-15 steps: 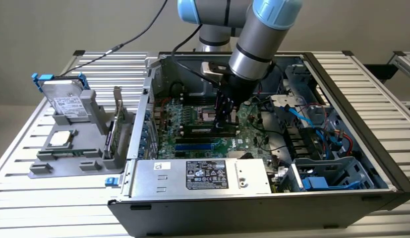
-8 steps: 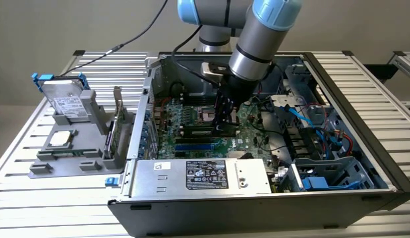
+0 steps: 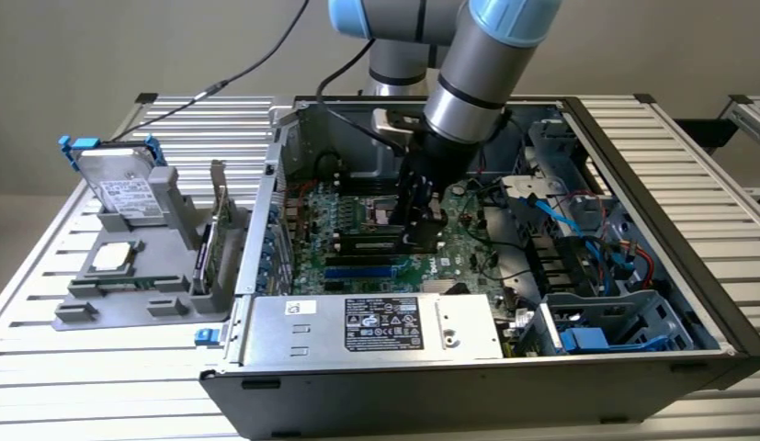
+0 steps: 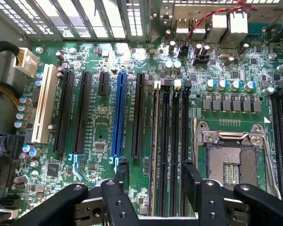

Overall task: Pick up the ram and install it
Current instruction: 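Insert the ram into the slot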

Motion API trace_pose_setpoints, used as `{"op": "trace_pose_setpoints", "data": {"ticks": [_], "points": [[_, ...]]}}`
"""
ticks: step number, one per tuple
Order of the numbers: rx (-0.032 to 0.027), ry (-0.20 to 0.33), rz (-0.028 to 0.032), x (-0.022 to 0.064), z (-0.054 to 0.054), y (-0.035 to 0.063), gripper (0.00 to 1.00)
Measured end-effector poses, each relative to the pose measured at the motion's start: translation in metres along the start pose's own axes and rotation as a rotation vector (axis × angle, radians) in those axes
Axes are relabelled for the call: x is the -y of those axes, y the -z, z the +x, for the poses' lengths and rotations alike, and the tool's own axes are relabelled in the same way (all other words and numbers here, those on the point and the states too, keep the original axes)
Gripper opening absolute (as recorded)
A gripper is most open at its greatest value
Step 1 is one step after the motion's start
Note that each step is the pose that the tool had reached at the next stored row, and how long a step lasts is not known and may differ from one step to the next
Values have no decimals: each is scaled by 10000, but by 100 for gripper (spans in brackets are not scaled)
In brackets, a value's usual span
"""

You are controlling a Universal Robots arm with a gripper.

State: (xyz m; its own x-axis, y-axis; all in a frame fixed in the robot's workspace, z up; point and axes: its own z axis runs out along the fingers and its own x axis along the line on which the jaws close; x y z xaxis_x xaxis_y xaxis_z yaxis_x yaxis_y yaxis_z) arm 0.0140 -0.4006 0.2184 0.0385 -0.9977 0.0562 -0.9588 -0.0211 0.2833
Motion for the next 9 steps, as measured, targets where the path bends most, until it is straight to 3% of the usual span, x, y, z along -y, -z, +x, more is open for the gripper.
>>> {"op": "trace_pose_setpoints", "data": {"ticks": [5, 9], "points": [[26, -86, 19, -61, 5, 149, 58], [61, -209, 37, -82, 7, 194, 56]]}}
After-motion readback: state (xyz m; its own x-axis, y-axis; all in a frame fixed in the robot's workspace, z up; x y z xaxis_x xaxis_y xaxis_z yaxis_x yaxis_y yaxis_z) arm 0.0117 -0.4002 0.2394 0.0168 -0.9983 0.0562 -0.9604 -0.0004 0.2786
